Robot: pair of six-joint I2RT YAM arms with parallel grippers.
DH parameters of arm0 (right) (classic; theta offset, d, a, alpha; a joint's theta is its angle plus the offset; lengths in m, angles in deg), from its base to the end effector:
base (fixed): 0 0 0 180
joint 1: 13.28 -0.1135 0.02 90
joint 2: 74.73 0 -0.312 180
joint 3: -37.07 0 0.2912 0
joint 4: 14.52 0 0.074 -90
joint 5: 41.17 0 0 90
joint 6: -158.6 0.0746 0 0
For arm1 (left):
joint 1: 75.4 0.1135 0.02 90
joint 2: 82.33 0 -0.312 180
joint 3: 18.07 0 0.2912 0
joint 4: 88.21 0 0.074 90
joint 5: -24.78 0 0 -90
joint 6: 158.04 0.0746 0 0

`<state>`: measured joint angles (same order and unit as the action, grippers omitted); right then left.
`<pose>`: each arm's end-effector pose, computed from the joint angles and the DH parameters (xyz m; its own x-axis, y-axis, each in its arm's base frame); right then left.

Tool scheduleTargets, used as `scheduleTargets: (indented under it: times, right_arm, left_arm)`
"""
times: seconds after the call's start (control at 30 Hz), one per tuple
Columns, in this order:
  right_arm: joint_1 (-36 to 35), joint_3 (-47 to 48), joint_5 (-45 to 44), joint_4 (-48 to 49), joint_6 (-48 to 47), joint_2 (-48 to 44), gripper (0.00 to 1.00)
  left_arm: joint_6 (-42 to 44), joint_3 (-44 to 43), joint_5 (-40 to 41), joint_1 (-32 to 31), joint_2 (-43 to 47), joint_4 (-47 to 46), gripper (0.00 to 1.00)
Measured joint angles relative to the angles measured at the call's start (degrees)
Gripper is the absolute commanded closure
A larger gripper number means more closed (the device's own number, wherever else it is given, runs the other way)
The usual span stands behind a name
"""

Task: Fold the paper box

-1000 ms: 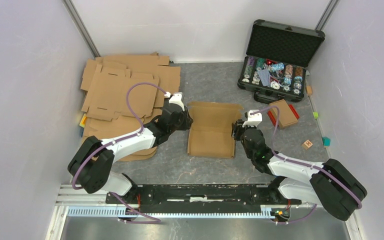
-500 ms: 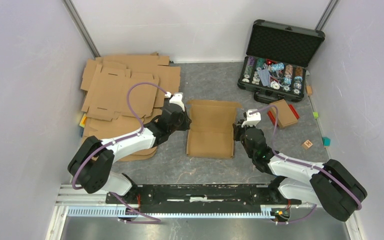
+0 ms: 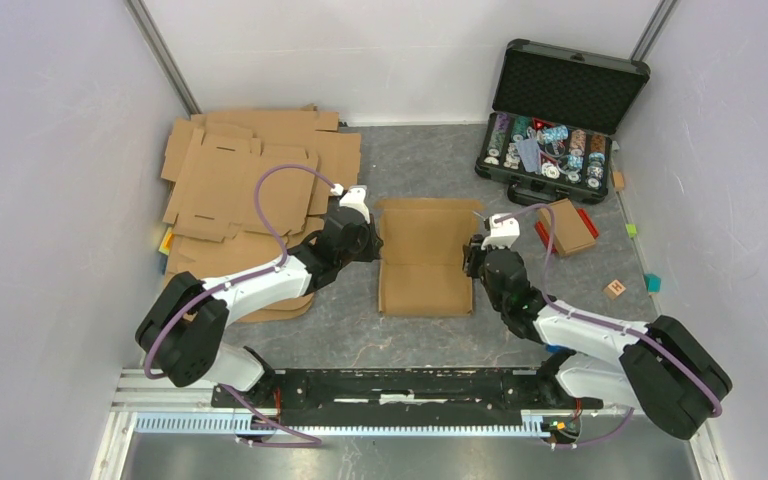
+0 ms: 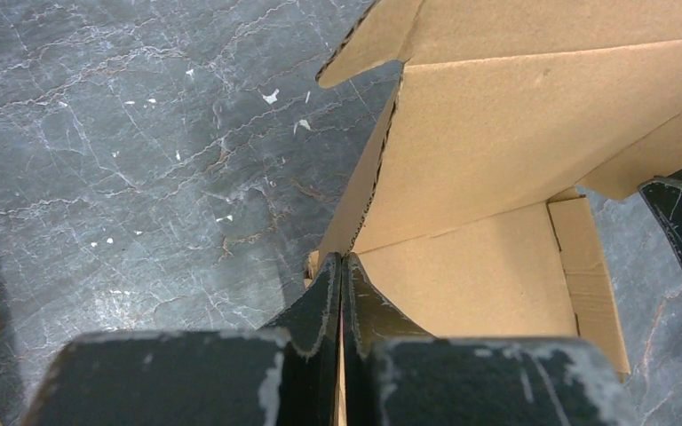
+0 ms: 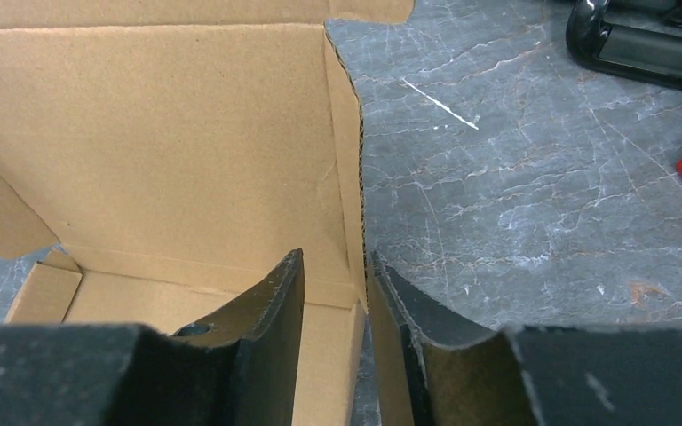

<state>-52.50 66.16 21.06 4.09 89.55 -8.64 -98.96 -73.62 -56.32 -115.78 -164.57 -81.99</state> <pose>0.2226 0.1368 0.1793 -0.3058 0.1588 -0.9388 -0.1152 0.9726 0.2020 0.2833 -0.2258 0.2116 -0.6331 -0.1280 -0.7634 0.2515 0.8987 -0.3593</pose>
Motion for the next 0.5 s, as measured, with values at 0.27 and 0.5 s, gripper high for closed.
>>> scheduleTargets:
  times: [0.27, 0.5]
  right_arm:
    - [4.33, 0.7, 2.67, -1.42, -0.66, -1.84, 0.45]
    - [8.28, 0.68, 9.16, -0.74, -1.18, -2.91, 0.32]
  left_arm:
    - [0.68, 0.02, 0.07, 0.0, 0.0, 0.02, 0.98]
    - [1.22, 0.02, 0.59, 0.0, 0.0, 0.02, 0.98]
